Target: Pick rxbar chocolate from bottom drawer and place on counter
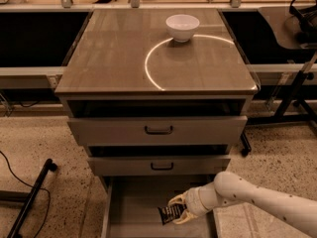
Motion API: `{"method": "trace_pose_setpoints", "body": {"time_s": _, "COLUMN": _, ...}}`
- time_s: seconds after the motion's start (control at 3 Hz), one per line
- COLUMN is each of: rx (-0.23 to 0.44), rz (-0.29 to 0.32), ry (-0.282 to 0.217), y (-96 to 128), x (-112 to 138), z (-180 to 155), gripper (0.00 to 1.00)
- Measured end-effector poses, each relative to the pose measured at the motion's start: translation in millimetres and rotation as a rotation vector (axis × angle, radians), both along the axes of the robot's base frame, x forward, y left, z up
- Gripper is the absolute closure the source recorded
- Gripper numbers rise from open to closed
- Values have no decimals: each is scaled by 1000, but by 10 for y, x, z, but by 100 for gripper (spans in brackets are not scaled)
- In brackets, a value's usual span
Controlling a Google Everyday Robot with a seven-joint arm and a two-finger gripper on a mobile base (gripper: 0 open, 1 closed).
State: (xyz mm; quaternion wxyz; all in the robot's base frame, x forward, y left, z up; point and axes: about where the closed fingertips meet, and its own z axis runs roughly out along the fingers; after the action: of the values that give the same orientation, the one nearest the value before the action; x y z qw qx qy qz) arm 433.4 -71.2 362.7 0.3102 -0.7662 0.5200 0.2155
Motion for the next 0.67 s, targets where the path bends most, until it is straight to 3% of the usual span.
{"method": "trace_pose_setpoints", "body": {"time_s": 0.33, "rx": 1, "rz": 17, "ry": -74, "y": -86, "x": -24, "z": 632, "gripper": 100}}
{"method": "trace_pose_setpoints", "body": {"time_s": 0.67, "rx": 1, "rz": 17, "ry": -74, "y": -86, "x": -24, "z": 635, "gripper": 100}}
